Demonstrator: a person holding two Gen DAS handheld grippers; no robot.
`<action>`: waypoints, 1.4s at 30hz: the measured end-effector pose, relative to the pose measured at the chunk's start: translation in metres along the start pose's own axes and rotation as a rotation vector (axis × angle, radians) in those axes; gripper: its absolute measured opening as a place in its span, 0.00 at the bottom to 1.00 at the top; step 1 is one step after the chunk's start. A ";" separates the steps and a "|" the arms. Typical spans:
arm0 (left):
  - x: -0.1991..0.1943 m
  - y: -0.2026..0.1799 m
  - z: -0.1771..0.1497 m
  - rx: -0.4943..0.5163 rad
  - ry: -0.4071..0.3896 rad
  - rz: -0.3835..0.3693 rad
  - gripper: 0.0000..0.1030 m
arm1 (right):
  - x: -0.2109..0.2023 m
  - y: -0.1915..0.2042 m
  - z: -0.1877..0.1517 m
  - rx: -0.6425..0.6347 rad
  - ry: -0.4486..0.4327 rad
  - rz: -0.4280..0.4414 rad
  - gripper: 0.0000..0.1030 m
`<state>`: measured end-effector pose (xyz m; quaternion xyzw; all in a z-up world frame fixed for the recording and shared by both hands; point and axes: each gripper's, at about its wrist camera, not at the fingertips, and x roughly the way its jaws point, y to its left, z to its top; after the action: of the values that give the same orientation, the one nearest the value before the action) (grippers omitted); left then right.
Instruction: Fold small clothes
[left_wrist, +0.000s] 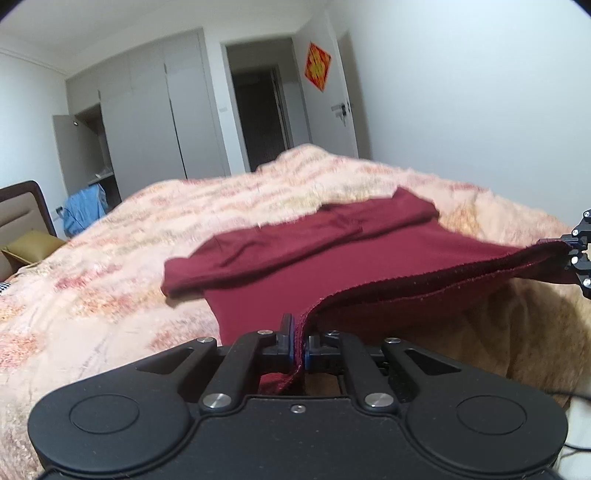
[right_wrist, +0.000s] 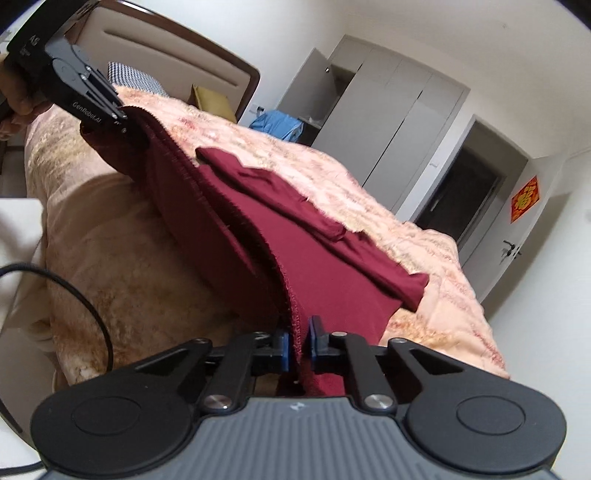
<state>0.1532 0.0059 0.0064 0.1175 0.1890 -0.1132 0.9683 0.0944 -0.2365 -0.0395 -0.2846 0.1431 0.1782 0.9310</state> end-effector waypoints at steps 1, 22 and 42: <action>-0.005 -0.001 0.001 -0.002 -0.020 0.008 0.03 | -0.005 -0.001 0.001 -0.002 -0.018 -0.014 0.08; -0.130 -0.029 0.007 0.023 -0.130 0.012 0.03 | -0.149 -0.002 -0.005 0.020 -0.249 -0.053 0.04; 0.082 0.076 0.146 0.061 -0.079 0.011 0.11 | 0.034 -0.102 0.084 -0.064 -0.316 -0.170 0.04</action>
<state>0.2965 0.0235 0.1200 0.1436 0.1462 -0.1182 0.9716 0.1806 -0.2585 0.0638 -0.2938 -0.0352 0.1456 0.9441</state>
